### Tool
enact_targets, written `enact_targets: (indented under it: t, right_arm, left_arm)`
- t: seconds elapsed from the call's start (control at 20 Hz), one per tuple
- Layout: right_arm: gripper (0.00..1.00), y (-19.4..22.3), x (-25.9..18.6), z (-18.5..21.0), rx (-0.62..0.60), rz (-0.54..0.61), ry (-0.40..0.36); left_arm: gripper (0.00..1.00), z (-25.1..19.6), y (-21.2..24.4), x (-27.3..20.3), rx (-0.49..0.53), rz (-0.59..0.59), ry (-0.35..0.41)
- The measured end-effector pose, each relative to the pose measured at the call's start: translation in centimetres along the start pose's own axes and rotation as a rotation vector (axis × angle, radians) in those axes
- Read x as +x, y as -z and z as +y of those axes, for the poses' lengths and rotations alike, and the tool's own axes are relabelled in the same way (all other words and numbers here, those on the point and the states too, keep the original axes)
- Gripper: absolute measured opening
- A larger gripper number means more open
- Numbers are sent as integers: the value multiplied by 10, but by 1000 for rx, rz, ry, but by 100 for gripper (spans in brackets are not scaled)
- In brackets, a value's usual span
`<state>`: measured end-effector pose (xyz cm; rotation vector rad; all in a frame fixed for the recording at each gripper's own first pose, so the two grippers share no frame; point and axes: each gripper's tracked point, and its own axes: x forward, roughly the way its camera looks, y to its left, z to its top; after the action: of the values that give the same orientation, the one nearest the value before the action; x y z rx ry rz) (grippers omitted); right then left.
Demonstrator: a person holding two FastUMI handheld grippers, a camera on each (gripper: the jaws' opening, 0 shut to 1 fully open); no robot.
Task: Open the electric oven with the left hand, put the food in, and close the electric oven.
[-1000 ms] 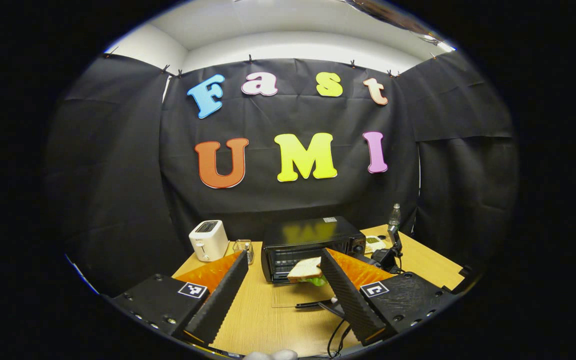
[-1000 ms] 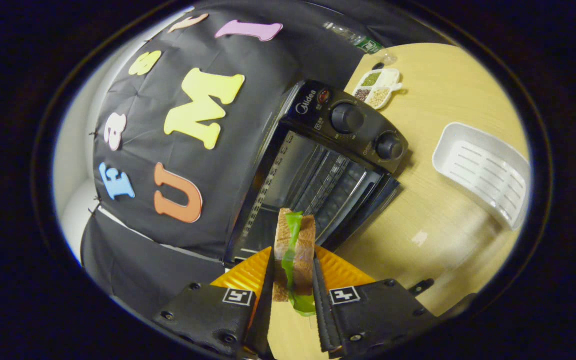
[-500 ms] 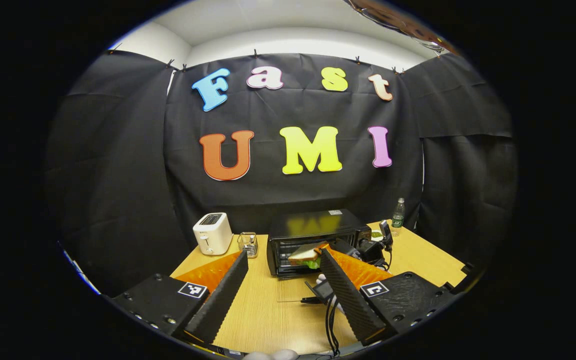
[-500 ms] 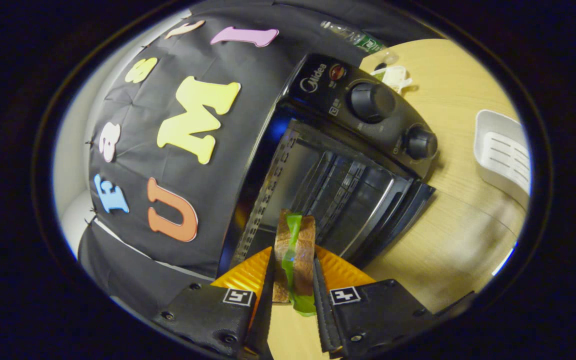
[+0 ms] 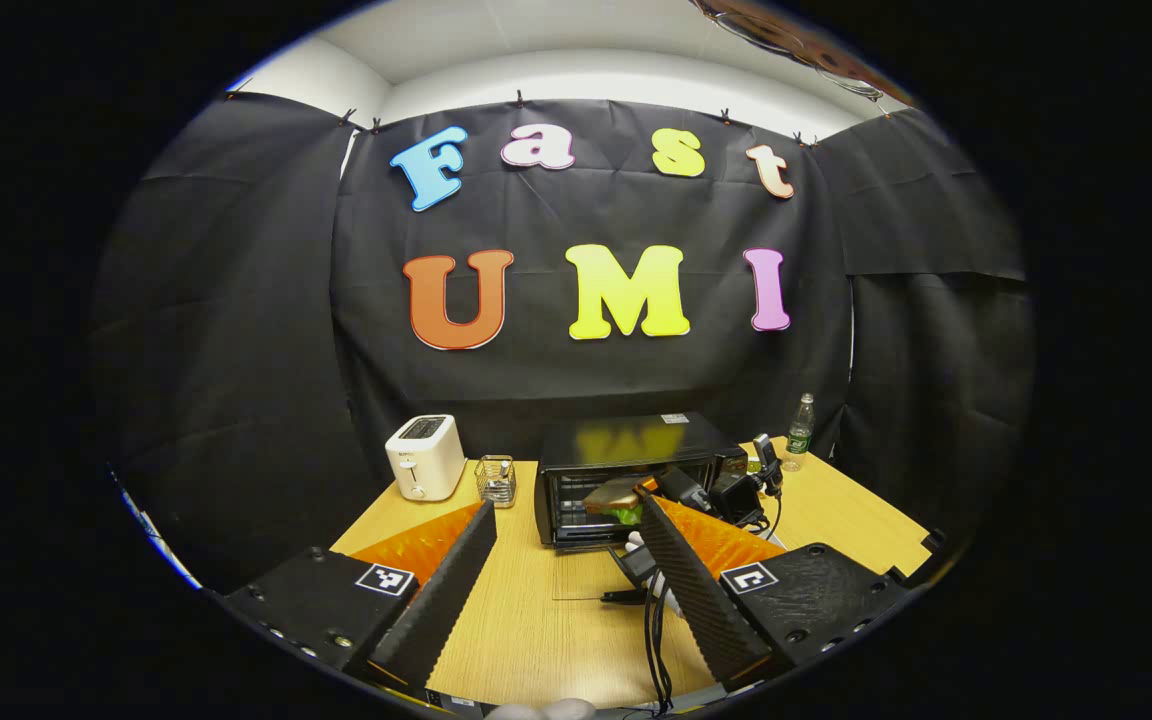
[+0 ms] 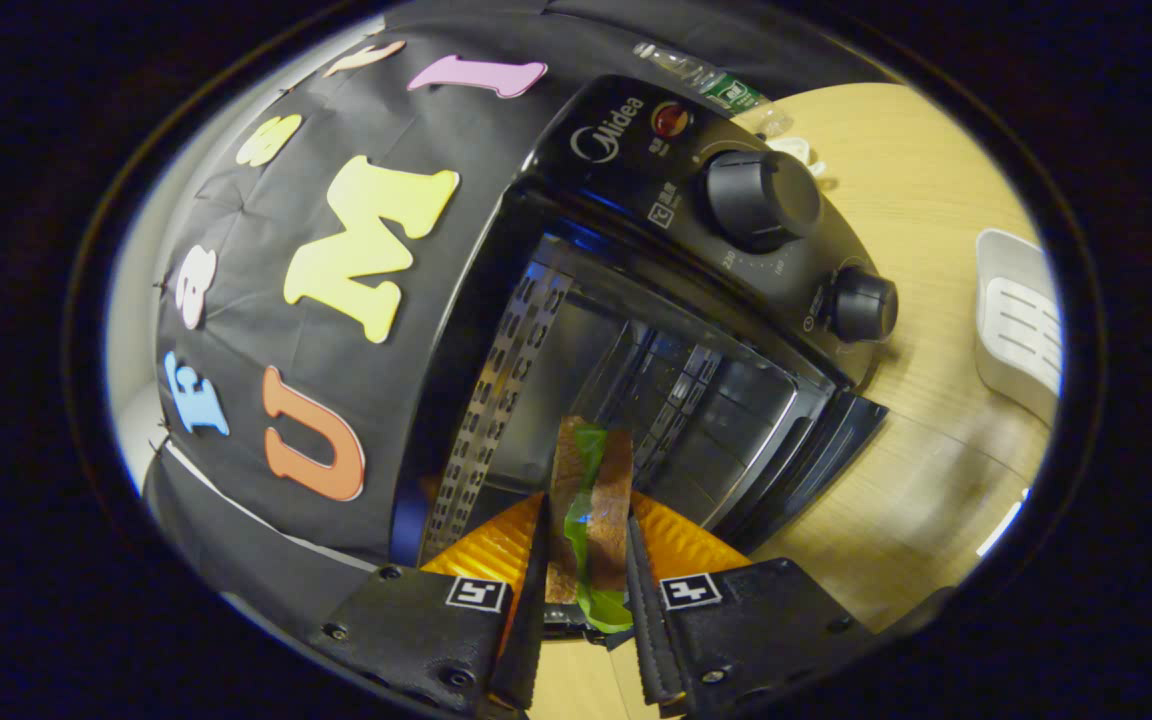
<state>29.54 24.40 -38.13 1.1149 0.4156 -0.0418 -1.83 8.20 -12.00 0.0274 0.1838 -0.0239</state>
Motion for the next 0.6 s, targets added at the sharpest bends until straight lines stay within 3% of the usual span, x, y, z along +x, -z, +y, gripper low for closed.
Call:
enact_targets:
  t: [0.15,0.25,0.35,0.4,0.45,0.5,0.55,0.6]
  right_arm:
    - [43,5,-2,-13,-89,39,68]
    - [54,6,-5,-22,-172,60,109]
    - [76,4,-11,-31,-272,73,148]
    - [99,2,-12,-35,-325,67,162]
    - [100,-2,-18,-35,-377,54,169]
    - [93,-6,-22,-35,-427,42,174]
    - [100,-8,-25,-36,-464,42,175]
    - [100,-7,-30,-35,-489,51,171]
  left_arm:
    - [95,-2,0,3,-8,-4,6]
    - [95,-4,-2,2,-12,-7,9]
    - [95,-7,-4,2,-19,-14,14]
    - [96,-7,-5,3,-18,-19,14]
    - [96,-7,-7,2,-17,-23,12]
    - [95,-8,-8,3,-20,-25,12]
    - [95,-9,-7,3,-21,-26,13]
    - [95,-10,-6,3,-20,-25,11]
